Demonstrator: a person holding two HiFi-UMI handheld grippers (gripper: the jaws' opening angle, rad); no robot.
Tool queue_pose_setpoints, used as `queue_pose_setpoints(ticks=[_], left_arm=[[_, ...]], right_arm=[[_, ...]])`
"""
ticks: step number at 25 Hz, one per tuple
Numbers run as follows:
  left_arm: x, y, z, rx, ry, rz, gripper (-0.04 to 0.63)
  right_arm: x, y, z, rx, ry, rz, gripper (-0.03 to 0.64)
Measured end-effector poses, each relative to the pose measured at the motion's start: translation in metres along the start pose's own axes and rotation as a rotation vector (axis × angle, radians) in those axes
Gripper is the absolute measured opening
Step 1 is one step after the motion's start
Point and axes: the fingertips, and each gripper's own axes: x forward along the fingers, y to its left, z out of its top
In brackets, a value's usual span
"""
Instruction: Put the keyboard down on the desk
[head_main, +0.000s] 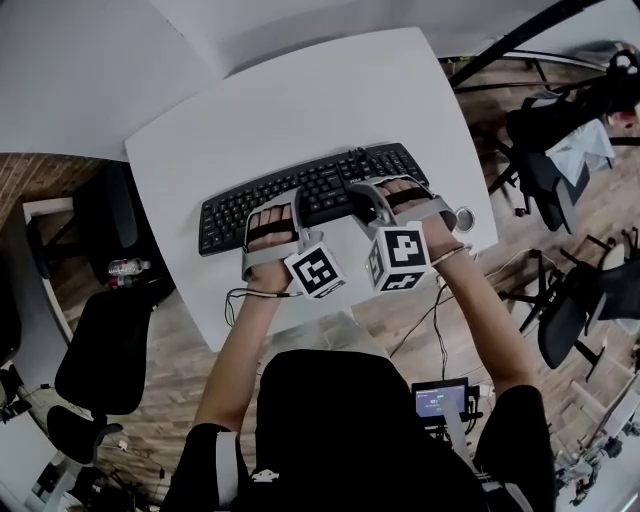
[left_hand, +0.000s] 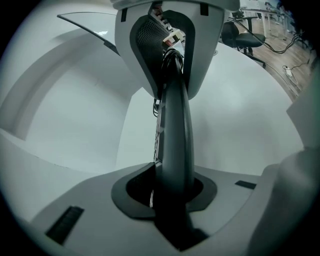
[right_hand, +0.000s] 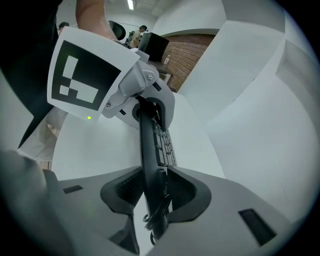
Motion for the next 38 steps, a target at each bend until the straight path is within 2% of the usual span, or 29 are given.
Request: queue_pose_setpoints(ticks=[5,9,14,25,32,38], left_arm=[[0.003,0.004,-0.002,-0.001,0.001,0.022,0.104],[0.003,0.001,0.000,-0.052,-0.017,-0.023,0.141],[-0.002,-0.004,0.009,-0.128,-0.090,-0.069,0.141],[-0.013,-0.015,0.008,-0.128,-0.142,-0.069,0.158],[-0.016,-0.024,0.006,-0.095,-0.142,-0.065,0.178],[-0.017,-0.033,0.007,-0.092,-0.134,-0.072,0.196]], right_arm=[[0.002,-0.001,0.000,-0.016,0.009,-0.005,0.152],[0.004,-0.001,-0.001,-0.031,0.013,-0.012,0.152],[0.006,0.003,-0.005,-0.060,0.024,-0.023,0.157],[0.010,0.008,-0.006,-0.093,0.042,-0.057,0.163],[0.017,0.015,-0.010,-0.122,0.048,-0.111,0.173],[0.020,0.021,-0.014,-0.118,0.049,-0.121,0.187]])
